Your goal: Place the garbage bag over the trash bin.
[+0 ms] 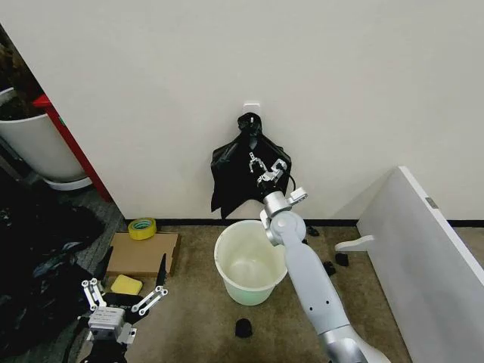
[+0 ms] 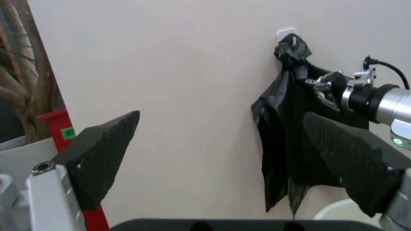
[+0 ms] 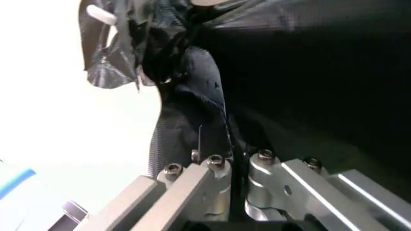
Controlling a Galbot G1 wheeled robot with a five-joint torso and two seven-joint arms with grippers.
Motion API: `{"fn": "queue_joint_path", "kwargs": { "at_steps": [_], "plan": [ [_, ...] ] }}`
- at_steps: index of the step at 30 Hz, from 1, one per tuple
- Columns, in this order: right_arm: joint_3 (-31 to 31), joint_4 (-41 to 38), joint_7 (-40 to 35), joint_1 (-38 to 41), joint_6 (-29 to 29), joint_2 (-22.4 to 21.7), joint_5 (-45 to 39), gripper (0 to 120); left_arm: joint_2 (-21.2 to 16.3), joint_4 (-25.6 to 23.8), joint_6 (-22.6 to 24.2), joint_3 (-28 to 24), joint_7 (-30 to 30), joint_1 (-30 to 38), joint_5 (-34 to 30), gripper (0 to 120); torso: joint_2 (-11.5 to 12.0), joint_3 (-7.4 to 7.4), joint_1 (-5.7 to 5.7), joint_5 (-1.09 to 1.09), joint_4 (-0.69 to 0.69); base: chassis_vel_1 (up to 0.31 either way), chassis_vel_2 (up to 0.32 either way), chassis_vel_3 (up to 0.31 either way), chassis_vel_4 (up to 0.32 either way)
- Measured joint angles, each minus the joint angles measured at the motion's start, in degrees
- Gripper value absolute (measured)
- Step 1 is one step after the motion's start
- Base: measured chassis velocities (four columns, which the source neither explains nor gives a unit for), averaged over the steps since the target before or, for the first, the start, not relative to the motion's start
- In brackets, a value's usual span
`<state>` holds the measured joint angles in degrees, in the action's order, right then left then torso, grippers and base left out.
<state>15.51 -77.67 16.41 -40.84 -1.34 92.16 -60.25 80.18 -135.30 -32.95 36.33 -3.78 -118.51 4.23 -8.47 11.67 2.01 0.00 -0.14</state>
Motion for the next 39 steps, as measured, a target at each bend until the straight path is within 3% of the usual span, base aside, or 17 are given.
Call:
{"fn": "queue_joint_path", "kwargs": {
  "at_steps": [7,19,20,28,39],
  "plan": [
    [-1.6,-4.3,-0.7,-3.7,-1.1,-0.7,2.8,0,0.2,0.4,-0.2,-0.3,0.0,0.4,0.1,100,0.0,0.0,0.0,0.01,0.01,0.0,0.0,0.0,0.0],
    [-4.6,-15.4,-1.0,-14.3,-2.0,-6.0,10.8,0,-0.3,1.6,-0.4,-1.0,0.0,1.8,0.4,100,0.0,0.0,0.0,0.01,0.0,0.0,0.0,0.0,0.0],
    [-5.8,-18.8,-0.9,-17.2,-2.6,-8.5,13.8,0,-0.4,2.1,-0.7,-1.0,-0.1,2.4,0.2,100,0.0,0.0,0.0,0.01,-0.01,0.0,0.0,0.0,0.0],
    [-6.6,-26.5,0.2,-25.2,-4.6,-15.7,20.9,0,-1.5,2.7,-0.9,-1.2,-0.2,4.2,-0.4,100,0.0,-0.01,0.0,0.02,0.0,0.0,0.0,0.0,0.0],
    [-4.3,-32.2,2.4,-36.3,-10.6,-20.6,35.3,0,-3.1,3.1,-1.0,-1.1,-0.2,5.7,-1.9,100,0.0,-0.01,0.0,0.01,0.0,0.0,0.0,0.0,0.0]
  ]
}}
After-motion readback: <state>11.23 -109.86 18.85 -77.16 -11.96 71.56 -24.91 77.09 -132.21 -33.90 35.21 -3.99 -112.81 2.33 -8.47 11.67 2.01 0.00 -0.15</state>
